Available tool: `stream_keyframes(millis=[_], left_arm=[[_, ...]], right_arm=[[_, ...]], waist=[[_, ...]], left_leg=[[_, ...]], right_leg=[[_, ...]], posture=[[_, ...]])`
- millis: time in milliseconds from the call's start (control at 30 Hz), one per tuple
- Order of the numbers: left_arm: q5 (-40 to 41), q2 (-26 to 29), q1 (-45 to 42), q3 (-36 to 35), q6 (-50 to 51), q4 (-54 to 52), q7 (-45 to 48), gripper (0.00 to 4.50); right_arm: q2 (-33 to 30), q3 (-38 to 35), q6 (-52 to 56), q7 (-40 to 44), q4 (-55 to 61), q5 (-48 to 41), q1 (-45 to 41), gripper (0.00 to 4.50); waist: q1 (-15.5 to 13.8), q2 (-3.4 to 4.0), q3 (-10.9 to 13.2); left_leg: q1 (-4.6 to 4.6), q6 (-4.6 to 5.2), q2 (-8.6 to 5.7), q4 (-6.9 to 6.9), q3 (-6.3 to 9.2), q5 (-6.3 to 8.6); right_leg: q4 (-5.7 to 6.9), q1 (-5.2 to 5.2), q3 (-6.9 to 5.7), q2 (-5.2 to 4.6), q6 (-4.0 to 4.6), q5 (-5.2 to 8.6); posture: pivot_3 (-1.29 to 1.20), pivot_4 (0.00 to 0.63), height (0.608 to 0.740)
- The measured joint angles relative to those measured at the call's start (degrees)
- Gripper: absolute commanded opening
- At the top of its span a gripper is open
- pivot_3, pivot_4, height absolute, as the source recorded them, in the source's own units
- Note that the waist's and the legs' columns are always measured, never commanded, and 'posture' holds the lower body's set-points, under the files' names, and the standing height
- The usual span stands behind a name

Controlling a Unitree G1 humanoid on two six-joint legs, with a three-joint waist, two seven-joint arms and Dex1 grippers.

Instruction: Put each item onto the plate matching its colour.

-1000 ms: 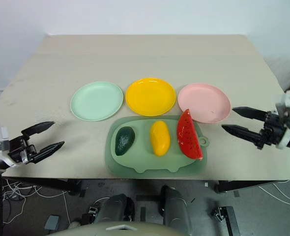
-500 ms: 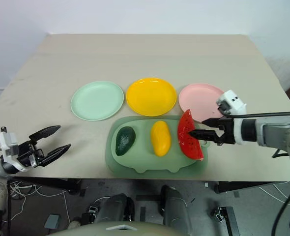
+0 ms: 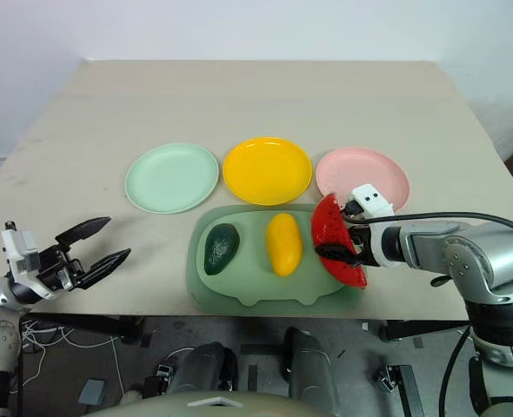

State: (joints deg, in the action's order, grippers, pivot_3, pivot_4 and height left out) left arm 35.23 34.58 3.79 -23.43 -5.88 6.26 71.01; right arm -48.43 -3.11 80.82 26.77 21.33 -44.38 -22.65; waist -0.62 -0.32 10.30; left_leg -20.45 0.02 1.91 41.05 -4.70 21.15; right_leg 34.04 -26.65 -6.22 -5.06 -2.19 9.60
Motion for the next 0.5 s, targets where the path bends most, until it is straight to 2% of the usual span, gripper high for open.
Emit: stream_keyframes(millis=[33, 133, 167, 233, 500], left_arm=[[0.00, 0.00, -0.08, 0.00, 0.00, 0.00, -0.04, 4.47], [-0.01, -0.03, -0.13, 0.06, -0.02, 0.00, -0.19, 4.50], [-0.01, -0.15, -0.16, 0.12, -0.04, 0.00, -0.23, 4.50], [-0.03, -0.53, -0.35, 0.33, -0.04, 0.00, -0.26, 4.50], [-0.41, -1.05, -1.25, 1.28, -0.07, 0.01, -0.45, 4.50]], right_arm=[[0.04, 0.23, -0.11, 0.00, 0.12, 0.45, -0.01, 4.50], [0.05, 1.02, -0.23, -0.14, 0.85, 1.53, 0.00, 3.99], [0.05, 1.35, -0.19, -0.16, 1.11, 1.92, 0.00, 3.60], [0.04, 1.64, -0.19, -0.15, 1.53, 2.41, 0.00, 3.12], [-0.14, -1.26, 3.47, 4.13, -0.58, -0.05, -2.62, 3.09]], waist=[[0.00, -0.04, -0.02], [0.00, -0.09, -0.05], [0.01, -0.12, -0.07], [0.00, -0.25, -0.15], [-0.03, -0.26, -0.15]], left_leg=[[0.00, 0.00, 0.00, 0.00, 0.00, 0.00], [0.01, 0.00, 0.01, 0.00, 0.00, 0.00], [0.01, 0.00, 0.01, 0.00, 0.01, 0.00], [0.02, 0.00, 0.02, 0.00, 0.02, 0.00], [-0.04, 0.01, 0.01, 0.00, 0.01, 0.00]], right_leg=[[0.00, 0.01, 0.00, 0.00, 0.00, 0.00], [-0.01, 0.01, 0.00, 0.00, 0.02, 0.02], [0.00, 0.01, 0.00, 0.00, 0.04, 0.03], [0.00, 0.02, -0.01, 0.02, 0.04, 0.03], [-0.02, -0.03, -0.01, 0.01, 0.04, 0.02]], posture=[[0.00, 0.150, 0.733], [0.00, 0.150, 0.733], [0.00, 0.150, 0.733], [0.00, 0.150, 0.733], [0.00, 0.150, 0.733]])
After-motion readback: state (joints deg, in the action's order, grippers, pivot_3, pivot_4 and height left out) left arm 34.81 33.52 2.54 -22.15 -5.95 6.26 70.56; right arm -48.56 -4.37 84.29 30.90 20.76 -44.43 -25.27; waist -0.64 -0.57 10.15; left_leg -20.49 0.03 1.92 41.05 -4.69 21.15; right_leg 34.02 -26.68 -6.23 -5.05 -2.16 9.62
